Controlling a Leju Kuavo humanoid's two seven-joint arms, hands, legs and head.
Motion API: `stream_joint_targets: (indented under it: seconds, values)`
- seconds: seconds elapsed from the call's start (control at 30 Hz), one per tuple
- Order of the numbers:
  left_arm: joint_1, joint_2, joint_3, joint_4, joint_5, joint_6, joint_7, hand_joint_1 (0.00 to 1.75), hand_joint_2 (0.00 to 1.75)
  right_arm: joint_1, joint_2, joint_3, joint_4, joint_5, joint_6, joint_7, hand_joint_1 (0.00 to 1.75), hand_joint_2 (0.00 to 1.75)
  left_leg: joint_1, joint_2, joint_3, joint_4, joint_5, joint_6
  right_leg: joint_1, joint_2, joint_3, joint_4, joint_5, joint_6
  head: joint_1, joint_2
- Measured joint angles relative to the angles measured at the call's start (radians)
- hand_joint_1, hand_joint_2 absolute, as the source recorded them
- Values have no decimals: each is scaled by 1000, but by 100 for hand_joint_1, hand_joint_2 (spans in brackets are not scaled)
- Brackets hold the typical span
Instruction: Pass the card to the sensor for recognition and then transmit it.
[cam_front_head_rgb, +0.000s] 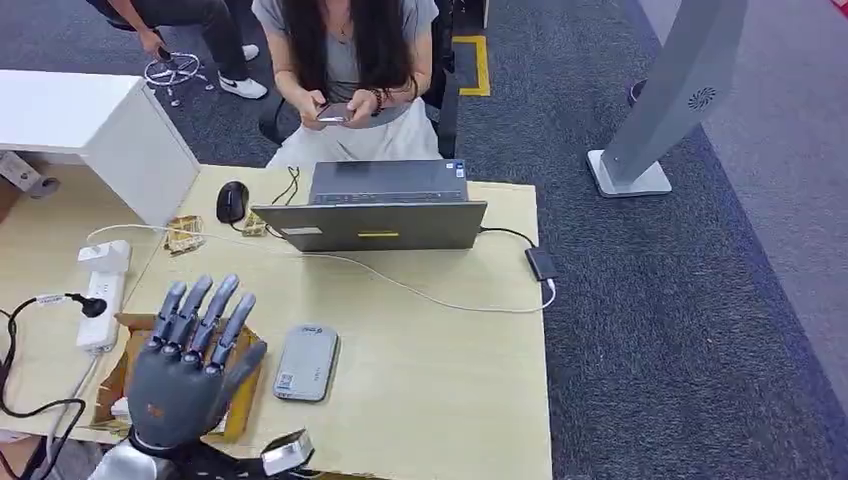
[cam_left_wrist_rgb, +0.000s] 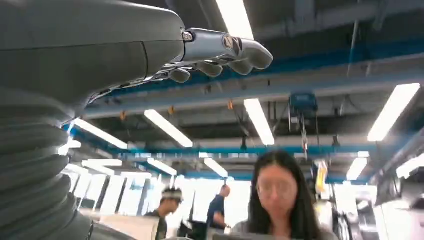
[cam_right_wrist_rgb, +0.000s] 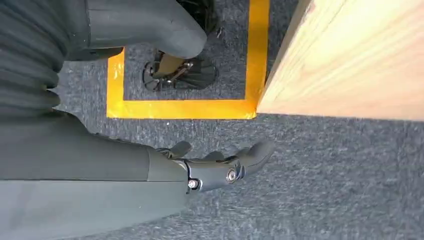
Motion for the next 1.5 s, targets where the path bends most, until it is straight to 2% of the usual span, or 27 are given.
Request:
stream_joint_targets:
  seconds: [0.13, 0.2, 0.27, 0.4, 0.53, 0.63, 0.7, 0.8, 0.83, 0.97, 1.07, 1.1, 1.2, 1.3, 1.33, 1.37, 1.5]
  values:
    - [107, 64, -59, -21, -1, -70, 120, 0, 175, 6, -2, -16, 0, -11, 2, -8, 0, 175, 0, 0, 0, 0, -2, 0, 0, 0, 0, 0, -1, 0, 0, 0]
    - [151, 105, -86, -30, 1, -117, 209, 0, 175, 7, -5, -22, 0, -10, 3, -9, 0, 175, 0, 0, 0, 0, -2, -1, 0, 0, 0, 0, -2, -1, 0, 0]
    - [184, 145, -110, -40, 2, -143, 266, 0, 175, 8, -8, -26, 0, -7, 5, -10, 0, 175, 0, 0, 0, 0, -2, -1, 0, 0, 0, 0, -2, -1, -1, 0]
    - [216, 193, -133, -54, 3, -155, 286, 0, 175, 10, -13, -29, 0, -7, 5, -13, 0, 175, 0, -1, 0, 0, -2, -1, 0, -1, 0, 0, -3, -1, 0, 0]
    - [235, 216, -134, -65, 12, -179, 321, 0, 175, 10, -13, -31, 0, -6, 6, -15, 0, 175, 0, -1, 1, 0, -2, -1, 0, -1, 1, 0, -2, -1, 0, 0]
    - [258, 233, -131, -73, 58, -182, 337, 0, 175, 10, -13, -31, 0, 5, 9, -13, 0, 175, 0, -1, 0, 0, -2, -1, 0, -1, 1, 0, -3, -1, 0, 0]
    - [278, 230, -107, -76, 107, -183, 293, 0, 175, 9, -13, -31, 0, 14, 5, -7, 0, 175, 0, -1, 0, 0, -2, -1, 0, -1, 1, 0, -3, 0, -1, 0]
    - [309, 178, -12, -76, 158, -215, 128, 0, 175, 9, -13, -31, 0, 19, 2, -5, 0, 175, 0, -1, 1, 0, -2, -1, 0, -1, 1, 0, -3, 0, 0, 0]
    - [314, 162, 17, -76, 164, -218, 100, 0, 175, 9, -13, -31, 0, 20, 2, -5, 0, 175, 0, -1, 0, 0, -2, -1, 0, -1, 1, 0, -3, 0, 0, 0]
    - [329, 112, 102, -76, 169, -226, 74, 0, 175, 7, -13, -31, 0, 22, 3, -5, 0, 175, 0, -2, 0, 0, -2, -1, 0, -2, 1, 0, -3, 0, 0, 0]
    - [334, 60, 164, -76, 193, -257, 2, 0, 175, 7, -13, -31, 0, 22, 3, -5, 0, 175, 0, -2, 1, 0, -2, -1, 0, -2, 2, 0, -3, 0, 0, 0]
    - [333, 34, 187, -76, 201, -269, -29, 0, 175, 7, -13, -31, 0, 22, 3, -5, 0, 175, 0, -2, 1, 0, -2, -1, 0, -2, 2, 0, -3, 0, 0, 0]
    - [323, -73, 314, -76, 229, -323, -199, 0, 175, 8, -13, -31, 0, 25, 3, -6, 0, 175, 0, -2, 1, 0, -2, -1, 0, -2, 2, 0, -3, 0, -1, 0]
    - [267, -231, 508, -69, 249, -383, -417, 0, 175, 10, -12, -31, 0, 32, 0, -5, 0, 175, 0, -2, 1, 0, -2, -1, 0, -3, 2, 0, -3, 0, 0, 0]
    - [247, -271, 569, -63, 253, -398, -464, 0, 175, 11, -11, -31, 0, 33, -1, -5, 0, 175, 0, -2, 1, 0, -2, -1, 0, -3, 2, 0, -3, 0, 0, 0]
    - [229, -312, 633, -56, 259, -409, -496, 0, 175, 12, -10, -31, 0, 35, 0, -5, 0, 175, 0, -2, 1, 0, -2, -1, 0, -2, 2, 0, -3, 0, 0, 0]
    - [170, -395, 823, -18, 283, -436, -525, 0, 175, 14, -9, -31, 0, 40, 0, -6, 0, 175, 0, -2, 2, 0, -3, -2, 0, -3, 2, 0, -3, 0, -1, 0]
